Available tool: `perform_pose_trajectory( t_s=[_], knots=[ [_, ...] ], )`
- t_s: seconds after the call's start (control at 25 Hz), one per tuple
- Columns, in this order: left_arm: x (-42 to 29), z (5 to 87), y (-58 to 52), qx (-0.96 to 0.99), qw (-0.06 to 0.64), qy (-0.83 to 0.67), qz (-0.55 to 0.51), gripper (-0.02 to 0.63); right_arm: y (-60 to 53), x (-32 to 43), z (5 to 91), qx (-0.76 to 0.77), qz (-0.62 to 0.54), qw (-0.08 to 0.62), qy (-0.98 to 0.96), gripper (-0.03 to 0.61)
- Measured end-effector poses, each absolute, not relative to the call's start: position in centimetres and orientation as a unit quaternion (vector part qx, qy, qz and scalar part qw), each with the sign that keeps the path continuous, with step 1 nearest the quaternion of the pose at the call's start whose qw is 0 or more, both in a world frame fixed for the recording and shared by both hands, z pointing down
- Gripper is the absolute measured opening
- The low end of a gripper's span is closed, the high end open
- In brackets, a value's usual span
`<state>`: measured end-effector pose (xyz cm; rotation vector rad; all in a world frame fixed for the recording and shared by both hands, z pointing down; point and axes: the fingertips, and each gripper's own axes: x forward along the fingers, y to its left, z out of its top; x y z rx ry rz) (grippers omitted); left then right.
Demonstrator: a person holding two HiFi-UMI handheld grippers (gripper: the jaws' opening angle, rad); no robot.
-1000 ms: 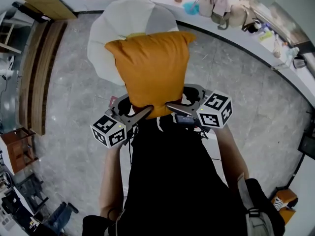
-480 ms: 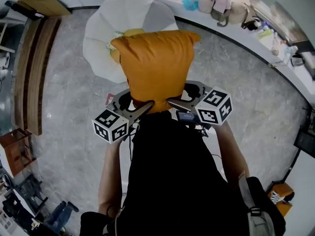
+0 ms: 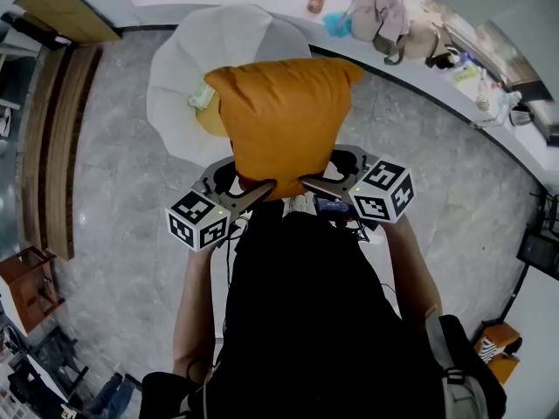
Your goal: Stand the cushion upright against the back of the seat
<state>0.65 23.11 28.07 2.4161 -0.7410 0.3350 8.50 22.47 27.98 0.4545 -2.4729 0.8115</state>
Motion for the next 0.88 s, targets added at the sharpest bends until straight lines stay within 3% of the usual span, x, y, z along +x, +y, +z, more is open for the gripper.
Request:
perform_pose_trajectory(
  t_s=[0.88],
  knots=[
    [-8.6,28.2,14.0,0.926,0.267,-0.224,0.147,0.305,13.2,-0.8,28.1,0.154,0.277,0.282,-0.906,0.29]
  ],
)
